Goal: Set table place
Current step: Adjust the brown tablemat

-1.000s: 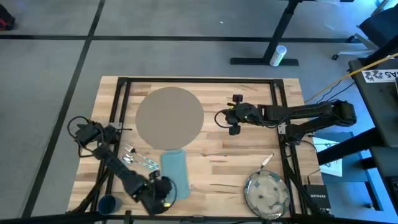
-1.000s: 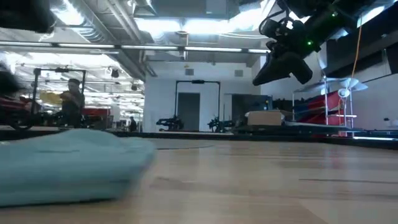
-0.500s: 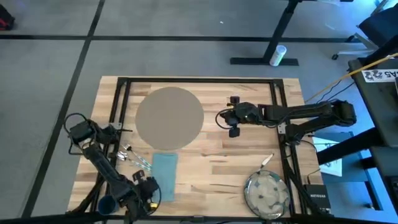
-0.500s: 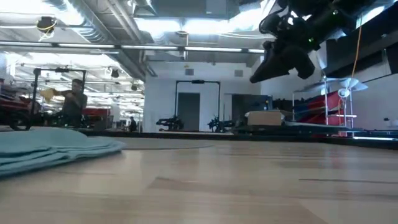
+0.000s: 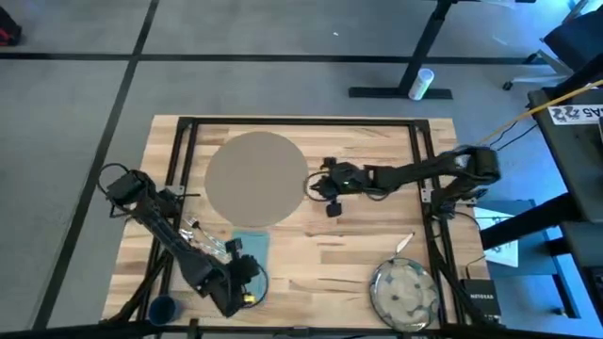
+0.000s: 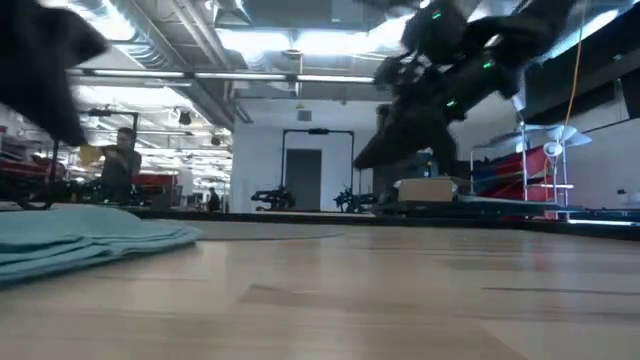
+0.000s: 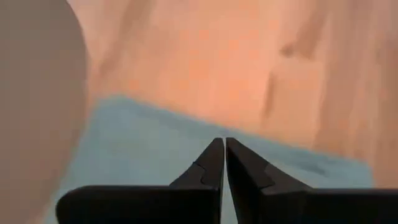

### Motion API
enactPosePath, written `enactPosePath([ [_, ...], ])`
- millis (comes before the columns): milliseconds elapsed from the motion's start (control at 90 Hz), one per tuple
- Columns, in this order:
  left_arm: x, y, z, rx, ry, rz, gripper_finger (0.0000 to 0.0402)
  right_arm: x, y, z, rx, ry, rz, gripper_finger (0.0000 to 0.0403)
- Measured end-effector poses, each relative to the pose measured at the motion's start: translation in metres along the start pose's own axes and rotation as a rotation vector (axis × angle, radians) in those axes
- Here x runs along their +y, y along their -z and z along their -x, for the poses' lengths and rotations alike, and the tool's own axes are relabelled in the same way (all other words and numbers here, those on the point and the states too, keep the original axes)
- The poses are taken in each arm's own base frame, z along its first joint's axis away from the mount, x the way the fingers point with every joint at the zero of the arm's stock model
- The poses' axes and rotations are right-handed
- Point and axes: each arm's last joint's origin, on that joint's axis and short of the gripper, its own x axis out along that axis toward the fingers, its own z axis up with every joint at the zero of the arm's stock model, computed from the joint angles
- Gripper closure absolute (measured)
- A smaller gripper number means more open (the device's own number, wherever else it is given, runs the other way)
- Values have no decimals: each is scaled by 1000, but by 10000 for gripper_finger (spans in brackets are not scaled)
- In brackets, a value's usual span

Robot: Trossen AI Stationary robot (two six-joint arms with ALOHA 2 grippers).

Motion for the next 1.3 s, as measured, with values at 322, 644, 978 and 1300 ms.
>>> enactPosePath([
  [322, 10, -11, -4, -35, -49, -108, 402, -1, -7, -58, 187, -93, 69, 403],
  [644, 17, -19, 4, -92, -74, -75, 402, -2, 7, -57, 337, -141, 84, 403],
  [978, 20, -22, 9, -109, -71, -73, 402, -6, -2, -65, 211, -88, 76, 403],
  [1300, 22, -19, 9, -92, -88, -71, 402, -2, 18, -73, 325, -175, 60, 403],
])
